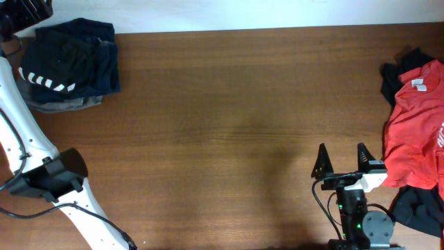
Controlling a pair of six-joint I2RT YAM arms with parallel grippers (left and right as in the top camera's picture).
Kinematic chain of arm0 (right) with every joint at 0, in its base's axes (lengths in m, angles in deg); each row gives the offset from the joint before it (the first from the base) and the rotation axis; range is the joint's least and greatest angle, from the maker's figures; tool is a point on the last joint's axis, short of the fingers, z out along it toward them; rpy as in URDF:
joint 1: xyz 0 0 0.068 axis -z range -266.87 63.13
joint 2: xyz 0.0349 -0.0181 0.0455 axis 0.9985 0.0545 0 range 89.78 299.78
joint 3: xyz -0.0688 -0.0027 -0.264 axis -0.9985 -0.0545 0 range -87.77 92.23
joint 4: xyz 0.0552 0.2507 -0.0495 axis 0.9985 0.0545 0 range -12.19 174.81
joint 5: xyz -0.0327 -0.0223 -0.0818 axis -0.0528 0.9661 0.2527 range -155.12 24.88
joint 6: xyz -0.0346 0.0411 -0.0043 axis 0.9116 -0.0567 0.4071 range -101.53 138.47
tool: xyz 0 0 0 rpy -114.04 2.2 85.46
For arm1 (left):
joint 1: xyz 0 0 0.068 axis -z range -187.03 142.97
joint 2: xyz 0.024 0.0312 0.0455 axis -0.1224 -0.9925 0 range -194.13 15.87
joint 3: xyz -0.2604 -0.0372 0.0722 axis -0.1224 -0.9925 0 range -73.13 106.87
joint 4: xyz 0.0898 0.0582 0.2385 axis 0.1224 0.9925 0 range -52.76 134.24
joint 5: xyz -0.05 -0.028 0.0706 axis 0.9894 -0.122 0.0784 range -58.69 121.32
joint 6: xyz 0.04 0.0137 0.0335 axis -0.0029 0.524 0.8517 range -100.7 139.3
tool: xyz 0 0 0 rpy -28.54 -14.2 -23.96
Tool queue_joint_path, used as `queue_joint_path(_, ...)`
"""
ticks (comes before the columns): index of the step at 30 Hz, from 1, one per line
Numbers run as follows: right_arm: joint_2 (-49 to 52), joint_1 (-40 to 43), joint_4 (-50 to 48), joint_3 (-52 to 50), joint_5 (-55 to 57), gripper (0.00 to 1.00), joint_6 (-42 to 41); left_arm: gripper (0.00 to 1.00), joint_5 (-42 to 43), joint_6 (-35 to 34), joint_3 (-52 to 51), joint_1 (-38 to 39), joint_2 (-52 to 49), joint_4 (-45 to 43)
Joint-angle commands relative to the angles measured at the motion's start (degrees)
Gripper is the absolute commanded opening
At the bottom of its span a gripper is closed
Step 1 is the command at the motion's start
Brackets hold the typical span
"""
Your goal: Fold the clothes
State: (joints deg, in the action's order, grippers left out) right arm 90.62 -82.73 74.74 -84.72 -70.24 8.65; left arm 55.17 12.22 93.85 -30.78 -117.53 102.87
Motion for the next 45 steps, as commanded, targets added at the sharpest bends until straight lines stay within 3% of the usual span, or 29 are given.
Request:
queue_joint_path(1, -0.6, -0.8, -1.5, -1.7, 2.4, 0.99, 0.6, 0.99, 0.8, 0.3, -0.2, -0.2, -0.1, 0.0)
queue_joint_path(12, -0.6, -0.8, -0.9, -2.7, 2.9, 0.99, 0.6, 0.99, 0.8, 0.3, -0.2, -0.2, -0.1, 0.0)
queue_joint_path(19, -0.6, -0.7, 7.7, -2.7, 2.9, 0.99, 0.6, 0.99, 0.8, 0.3, -0.2, -0.2, -0.1, 0.0)
queue_joint_path(45, -0.3, -0.7, 7.4, -2.7, 2.8, 0.99, 0.6, 0.99, 0.8, 0.3, -0.2, -0.2, -0.1, 0.0)
